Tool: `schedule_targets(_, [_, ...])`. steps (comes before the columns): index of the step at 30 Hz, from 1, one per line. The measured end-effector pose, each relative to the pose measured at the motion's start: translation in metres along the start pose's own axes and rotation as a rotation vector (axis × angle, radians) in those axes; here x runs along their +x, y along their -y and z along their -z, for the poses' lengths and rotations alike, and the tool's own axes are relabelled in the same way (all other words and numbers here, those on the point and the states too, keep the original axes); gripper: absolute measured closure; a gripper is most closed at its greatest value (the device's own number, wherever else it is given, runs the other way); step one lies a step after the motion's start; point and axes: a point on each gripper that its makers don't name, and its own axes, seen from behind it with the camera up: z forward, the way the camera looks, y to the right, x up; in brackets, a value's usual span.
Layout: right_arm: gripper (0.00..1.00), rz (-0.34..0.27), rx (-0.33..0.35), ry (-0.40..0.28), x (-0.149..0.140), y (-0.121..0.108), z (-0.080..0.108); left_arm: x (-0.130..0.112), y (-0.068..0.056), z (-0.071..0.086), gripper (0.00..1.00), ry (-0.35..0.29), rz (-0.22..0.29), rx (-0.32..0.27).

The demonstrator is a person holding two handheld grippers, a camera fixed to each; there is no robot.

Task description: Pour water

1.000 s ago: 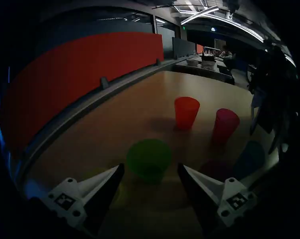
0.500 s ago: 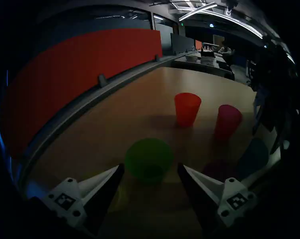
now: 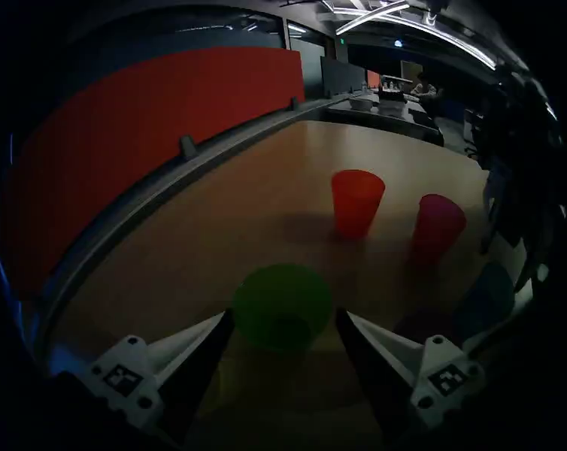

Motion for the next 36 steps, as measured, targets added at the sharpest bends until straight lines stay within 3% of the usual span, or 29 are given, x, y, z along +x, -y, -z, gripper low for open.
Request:
schedule_targets(12, [0.04,-0.006,-0.001,-0.001,-0.002,-0.002,0.002,-0.002,0.004,-0.011,0.01,0.019,-0.007,0.01])
schedule_targets(18, [0.04,-0.01,-0.005,-0.002,-0.003,-0.004,0.004,-0.004,0.002,-0.013,0.12,0.023,-0.005,0.008])
schedule_targets(36, [0.05,-0.007,-0.007,0.001,-0.004,-0.004,0.002,0.002,0.0,-0.008,0.14,-0.001,0.011,0.004])
